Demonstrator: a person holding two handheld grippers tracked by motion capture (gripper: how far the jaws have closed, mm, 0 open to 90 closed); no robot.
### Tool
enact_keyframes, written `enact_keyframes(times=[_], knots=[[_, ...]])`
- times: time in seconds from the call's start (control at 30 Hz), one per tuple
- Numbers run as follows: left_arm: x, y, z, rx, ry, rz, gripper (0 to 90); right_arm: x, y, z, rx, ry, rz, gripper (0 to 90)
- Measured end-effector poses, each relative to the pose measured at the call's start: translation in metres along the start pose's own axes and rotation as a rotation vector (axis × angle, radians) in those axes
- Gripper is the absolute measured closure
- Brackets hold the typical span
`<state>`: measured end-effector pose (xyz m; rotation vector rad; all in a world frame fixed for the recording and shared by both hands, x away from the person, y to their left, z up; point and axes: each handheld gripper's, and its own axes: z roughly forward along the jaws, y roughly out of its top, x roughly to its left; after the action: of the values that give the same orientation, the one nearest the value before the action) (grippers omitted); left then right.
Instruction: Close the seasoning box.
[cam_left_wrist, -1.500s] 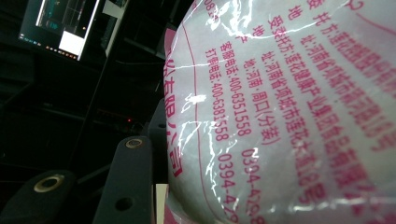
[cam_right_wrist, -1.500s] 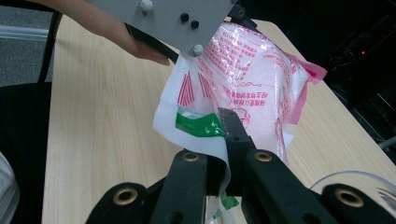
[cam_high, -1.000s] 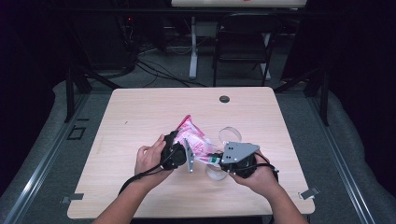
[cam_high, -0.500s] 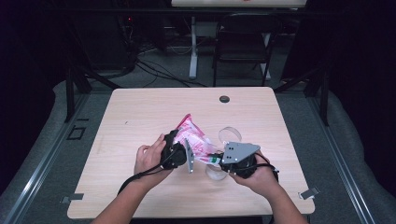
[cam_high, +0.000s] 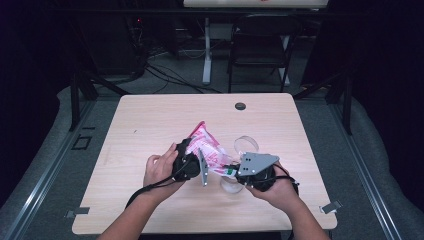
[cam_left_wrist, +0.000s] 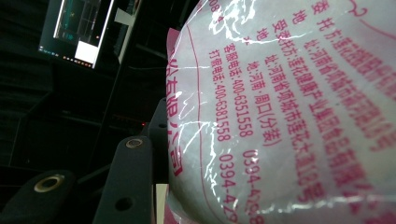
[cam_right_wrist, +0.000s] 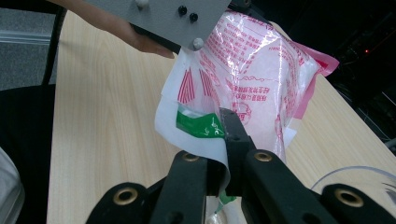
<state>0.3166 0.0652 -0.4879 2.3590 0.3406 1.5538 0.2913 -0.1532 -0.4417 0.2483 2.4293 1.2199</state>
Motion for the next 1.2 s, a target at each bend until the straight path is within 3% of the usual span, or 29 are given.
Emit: enact_keyframes(times=[0.47, 1.2], knots=[[0.0006, 0.0039, -0.0027, -0.009, 0.034, 0.043, 58.8, 0.0007, -0.0033, -0.0028, -0.008, 0.000, 0.009, 89.0], [0.0022, 0.0073, -0.0036, -0.016, 0.053, 0.059, 59.0, -0.0006, -0.0057, -0.0044, -0.005, -0.003, 0.017, 89.1]])
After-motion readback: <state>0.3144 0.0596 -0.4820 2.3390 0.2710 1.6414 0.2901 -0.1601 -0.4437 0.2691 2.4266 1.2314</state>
